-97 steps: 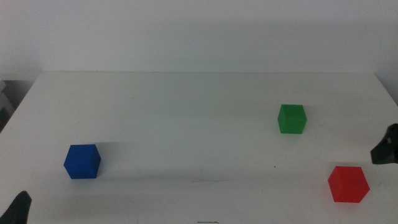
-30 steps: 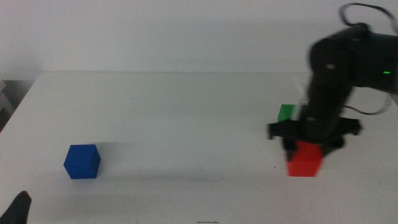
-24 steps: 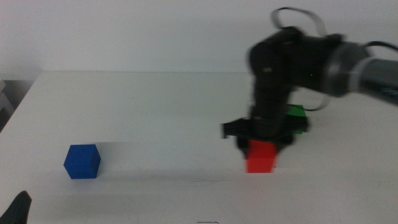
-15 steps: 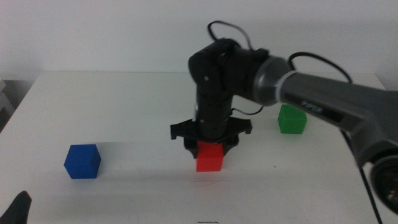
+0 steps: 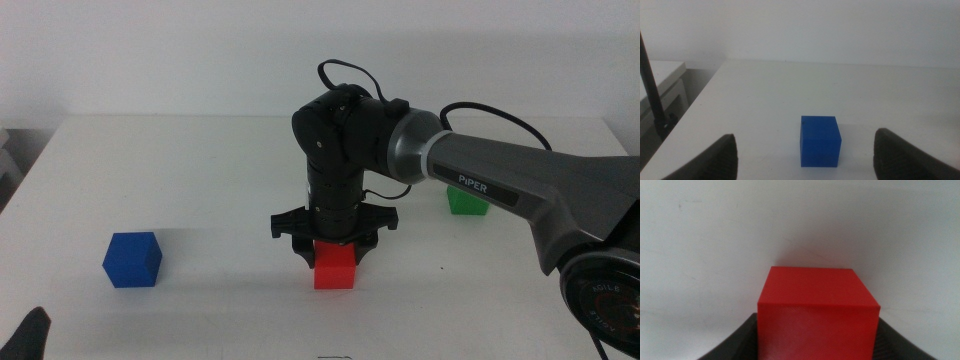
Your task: Stack red cubes first, then green, then blue cubes in a specific spot.
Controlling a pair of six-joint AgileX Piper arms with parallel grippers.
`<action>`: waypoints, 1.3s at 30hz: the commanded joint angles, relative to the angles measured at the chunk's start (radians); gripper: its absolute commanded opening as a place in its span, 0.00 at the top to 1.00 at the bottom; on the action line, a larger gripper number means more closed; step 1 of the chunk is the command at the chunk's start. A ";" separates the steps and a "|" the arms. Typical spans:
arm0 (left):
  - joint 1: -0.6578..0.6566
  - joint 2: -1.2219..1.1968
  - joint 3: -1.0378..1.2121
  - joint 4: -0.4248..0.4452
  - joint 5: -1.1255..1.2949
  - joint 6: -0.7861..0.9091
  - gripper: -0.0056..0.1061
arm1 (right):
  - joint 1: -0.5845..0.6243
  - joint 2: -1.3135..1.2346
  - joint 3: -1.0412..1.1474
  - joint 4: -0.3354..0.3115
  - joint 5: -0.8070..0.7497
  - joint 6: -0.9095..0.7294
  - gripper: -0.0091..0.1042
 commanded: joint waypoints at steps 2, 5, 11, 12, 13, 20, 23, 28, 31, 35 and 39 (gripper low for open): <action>-0.002 -0.020 -0.003 -0.007 -0.082 -0.012 0.12 | 0.000 -0.061 -0.032 -0.031 0.081 0.004 0.83; -0.002 -0.020 -0.003 -0.007 -0.082 -0.012 0.12 | 0.000 -0.061 -0.032 -0.030 0.081 0.002 0.34; -0.002 -0.020 -0.003 -0.007 -0.082 -0.012 0.12 | 0.000 -0.061 -0.032 -0.031 0.078 0.021 0.10; -0.002 -0.020 -0.003 -0.007 -0.082 -0.012 0.12 | 0.000 -0.061 -0.032 -0.031 0.078 0.021 0.09; -0.002 -0.020 -0.003 -0.007 -0.082 -0.012 0.12 | 0.000 -0.061 -0.032 -0.031 0.078 0.021 0.09; -0.002 -0.020 -0.003 -0.007 -0.082 -0.012 0.12 | 0.000 -0.061 -0.032 -0.032 0.078 0.000 0.09; -0.002 -0.020 -0.003 -0.007 -0.082 -0.012 0.12 | 0.000 -0.061 -0.032 -0.058 0.078 0.062 0.09; -0.002 -0.020 -0.003 -0.007 -0.082 -0.012 0.12 | 0.000 -0.061 -0.032 -0.109 0.078 0.106 0.09; -0.002 -0.020 -0.003 -0.007 -0.082 -0.012 0.12 | 0.000 -0.061 -0.032 -0.110 0.078 0.107 0.09; -0.002 -0.020 -0.003 -0.007 -0.082 -0.012 0.12 | 0.000 -0.063 -0.032 -0.085 0.076 0.093 0.09; -0.002 -0.020 -0.003 -0.007 -0.082 -0.012 0.12 | 0.000 -0.064 -0.046 -0.072 0.082 0.083 0.09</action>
